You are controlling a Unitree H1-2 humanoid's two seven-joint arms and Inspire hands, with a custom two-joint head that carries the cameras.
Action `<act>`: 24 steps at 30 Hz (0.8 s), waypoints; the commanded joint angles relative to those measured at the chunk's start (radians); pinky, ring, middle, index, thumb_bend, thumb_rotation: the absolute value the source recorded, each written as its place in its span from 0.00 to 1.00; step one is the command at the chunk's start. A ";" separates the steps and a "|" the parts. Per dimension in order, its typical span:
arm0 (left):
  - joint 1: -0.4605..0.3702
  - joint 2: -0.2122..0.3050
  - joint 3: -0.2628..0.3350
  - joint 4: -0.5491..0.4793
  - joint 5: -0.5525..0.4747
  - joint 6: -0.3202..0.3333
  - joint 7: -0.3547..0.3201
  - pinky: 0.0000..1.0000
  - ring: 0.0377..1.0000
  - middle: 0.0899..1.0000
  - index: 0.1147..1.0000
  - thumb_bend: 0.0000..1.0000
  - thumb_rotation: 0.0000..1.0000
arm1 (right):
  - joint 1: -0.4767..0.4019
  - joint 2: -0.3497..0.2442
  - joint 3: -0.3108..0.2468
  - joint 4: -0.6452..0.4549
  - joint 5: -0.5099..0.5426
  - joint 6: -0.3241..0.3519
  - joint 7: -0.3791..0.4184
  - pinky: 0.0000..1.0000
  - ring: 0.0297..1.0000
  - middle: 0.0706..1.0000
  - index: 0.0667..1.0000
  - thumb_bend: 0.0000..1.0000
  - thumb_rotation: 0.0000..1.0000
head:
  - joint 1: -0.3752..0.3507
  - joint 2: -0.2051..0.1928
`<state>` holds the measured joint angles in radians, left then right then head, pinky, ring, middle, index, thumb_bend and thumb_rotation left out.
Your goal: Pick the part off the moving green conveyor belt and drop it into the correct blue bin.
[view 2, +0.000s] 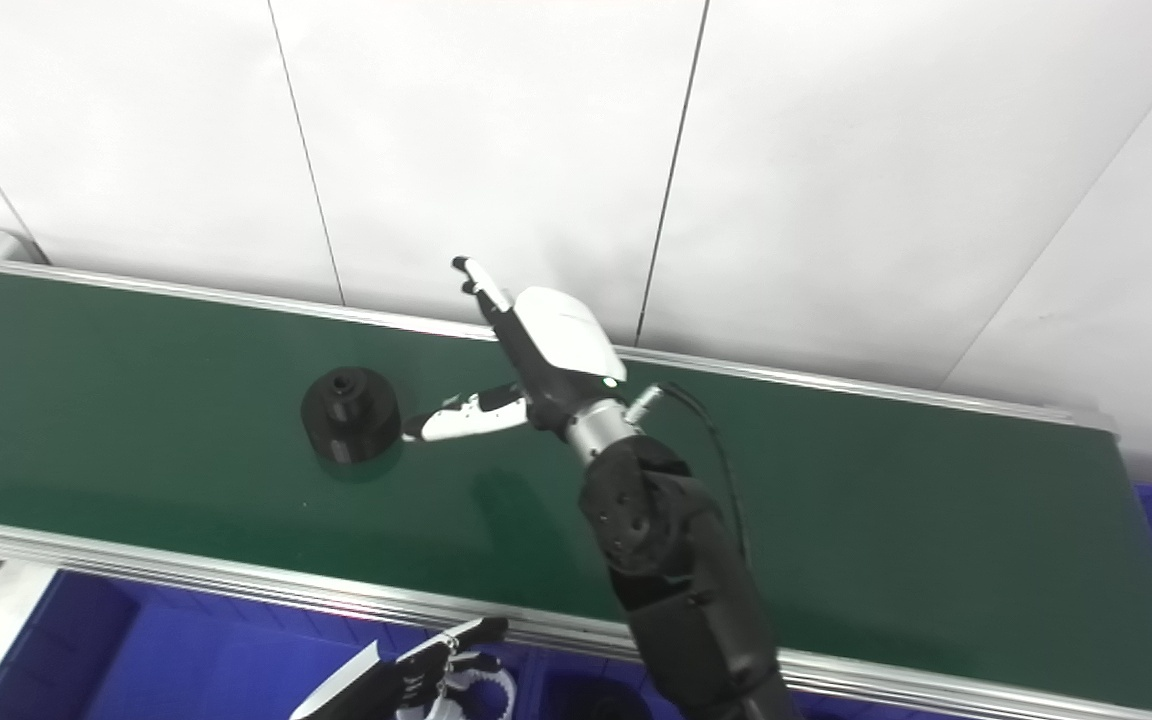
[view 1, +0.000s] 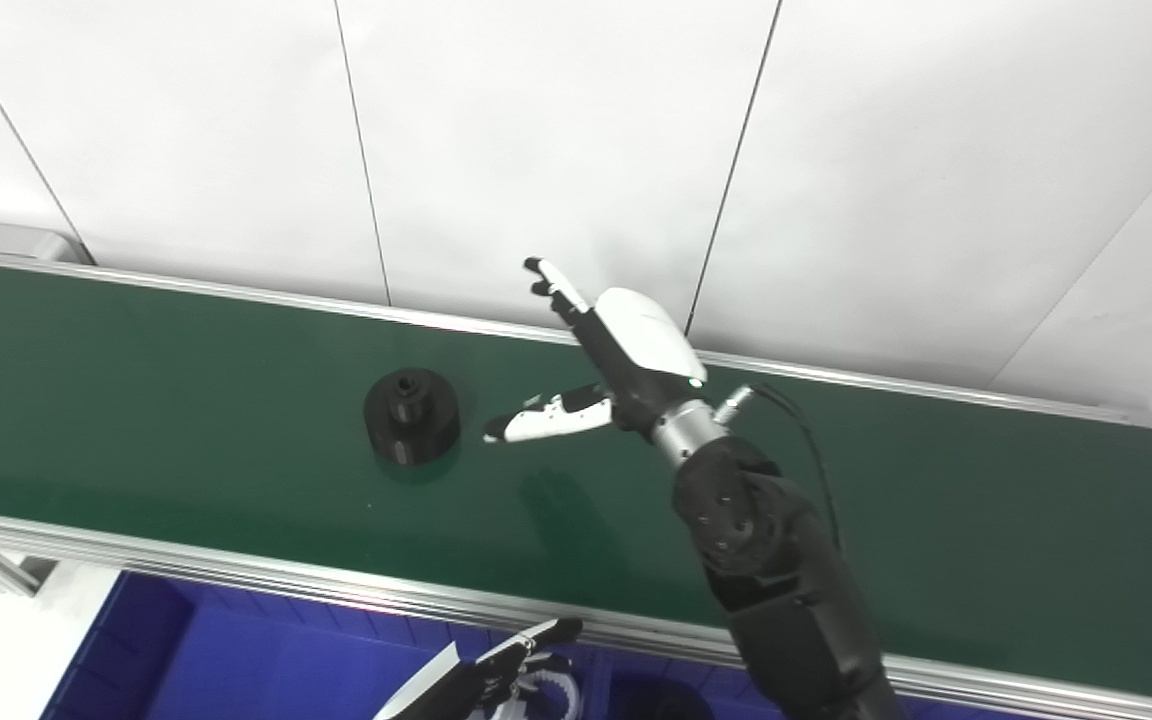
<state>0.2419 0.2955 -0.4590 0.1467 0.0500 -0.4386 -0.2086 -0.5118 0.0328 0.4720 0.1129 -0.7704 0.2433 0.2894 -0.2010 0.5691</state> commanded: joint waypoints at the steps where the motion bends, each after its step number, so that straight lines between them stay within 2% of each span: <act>1: -0.006 -0.001 -0.001 -0.025 0.006 -0.031 0.008 0.69 0.85 0.93 0.93 0.93 0.25 | -0.068 0.024 0.014 0.012 -0.015 -0.010 -0.025 0.77 0.87 0.91 0.99 0.98 0.47 | 0.001 0.002; 7: -0.012 0.000 -0.010 -0.021 0.007 -0.031 0.005 0.71 0.87 0.94 0.94 0.94 0.23 | -0.119 0.039 0.070 0.125 -0.045 -0.024 -0.060 0.75 0.84 0.90 0.97 1.00 0.48 | 0.006 0.004; 12: -0.007 -0.001 -0.016 -0.034 0.014 -0.031 0.011 0.70 0.87 0.94 0.94 0.95 0.24 | -0.149 0.047 0.103 0.193 -0.058 0.002 -0.051 0.77 0.85 0.91 0.97 1.00 0.47 | 0.014 0.008; 18: 0.003 -0.004 -0.012 -0.049 0.005 -0.031 0.004 0.71 0.88 0.95 0.93 0.94 0.23 | -0.142 0.049 0.112 0.262 -0.054 -0.028 -0.096 0.76 0.84 0.91 0.96 1.00 0.42 | 0.020 0.021; 24: 0.005 0.001 -0.017 -0.060 0.020 -0.031 0.011 0.70 0.88 0.96 0.95 0.93 0.24 | -0.153 0.041 0.161 0.344 -0.093 -0.028 -0.120 0.73 0.83 0.90 0.95 1.00 0.40 | 0.028 0.032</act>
<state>0.2442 0.2958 -0.4733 0.1174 0.0680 -0.4386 -0.2076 -0.6158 0.0622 0.6310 0.4695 -0.8511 0.2420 0.2025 -0.1733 0.6013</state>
